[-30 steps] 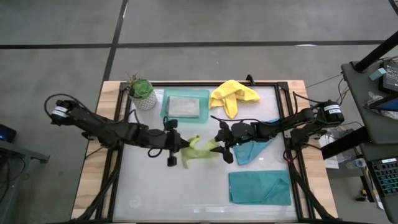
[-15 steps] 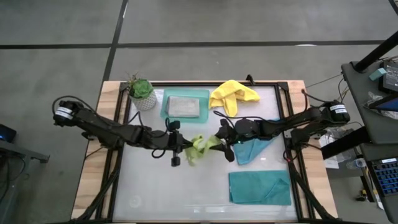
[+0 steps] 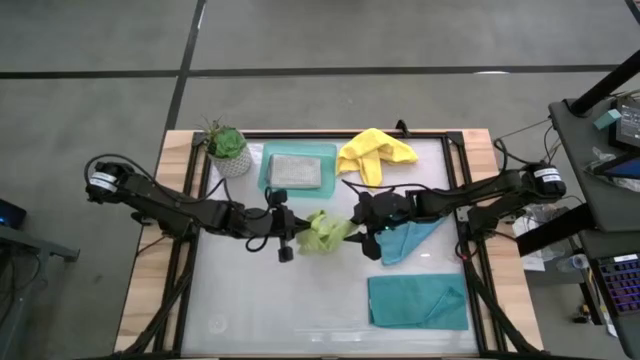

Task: Fold microfiber towels
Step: Fold the green microfiber towel

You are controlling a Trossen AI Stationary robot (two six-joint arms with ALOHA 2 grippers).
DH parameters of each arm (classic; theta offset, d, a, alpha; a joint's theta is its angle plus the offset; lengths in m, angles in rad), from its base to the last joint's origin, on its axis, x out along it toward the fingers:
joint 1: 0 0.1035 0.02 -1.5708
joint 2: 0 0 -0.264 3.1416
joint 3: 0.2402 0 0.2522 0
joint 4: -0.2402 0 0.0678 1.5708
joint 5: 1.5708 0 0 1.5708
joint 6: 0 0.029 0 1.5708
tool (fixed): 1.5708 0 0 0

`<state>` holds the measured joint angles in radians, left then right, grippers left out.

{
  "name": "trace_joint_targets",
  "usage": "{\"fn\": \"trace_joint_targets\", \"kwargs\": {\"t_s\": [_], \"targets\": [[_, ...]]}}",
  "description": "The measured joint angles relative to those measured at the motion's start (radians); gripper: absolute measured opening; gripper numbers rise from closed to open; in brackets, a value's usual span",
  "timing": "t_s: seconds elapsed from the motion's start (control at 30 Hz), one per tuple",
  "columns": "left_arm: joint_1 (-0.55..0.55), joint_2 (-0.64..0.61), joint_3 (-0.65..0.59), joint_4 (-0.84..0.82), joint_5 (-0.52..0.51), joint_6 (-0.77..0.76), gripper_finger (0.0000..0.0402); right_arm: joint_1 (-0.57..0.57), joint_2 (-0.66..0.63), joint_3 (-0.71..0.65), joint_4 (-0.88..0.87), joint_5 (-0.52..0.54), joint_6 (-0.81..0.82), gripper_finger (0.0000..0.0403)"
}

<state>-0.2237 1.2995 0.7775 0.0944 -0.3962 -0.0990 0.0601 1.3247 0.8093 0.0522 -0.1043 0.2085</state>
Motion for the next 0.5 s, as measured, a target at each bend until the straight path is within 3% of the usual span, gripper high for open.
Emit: {"fn": "trace_joint_targets", "kwargs": {"t_s": [0.1, 0.27, 0.5], "targets": [[0.002, 0.014, 0.000, 0.000, -0.044, 0.000, 0.0000, 0.000, 0.001, 0.010, 0.081, 0.017, -0.016, 0.0185], [0.002, 0.044, 0.000, 0.005, -0.056, -0.021, 0.0000, 0.000, 0.002, 0.022, 0.174, 0.168, -0.046, 0.0185], [0.002, 0.080, 0.000, 0.024, -0.059, -0.026, 0.0000, 0.012, 0.011, 0.022, 0.221, 0.184, -0.045, 0.0185]]}}
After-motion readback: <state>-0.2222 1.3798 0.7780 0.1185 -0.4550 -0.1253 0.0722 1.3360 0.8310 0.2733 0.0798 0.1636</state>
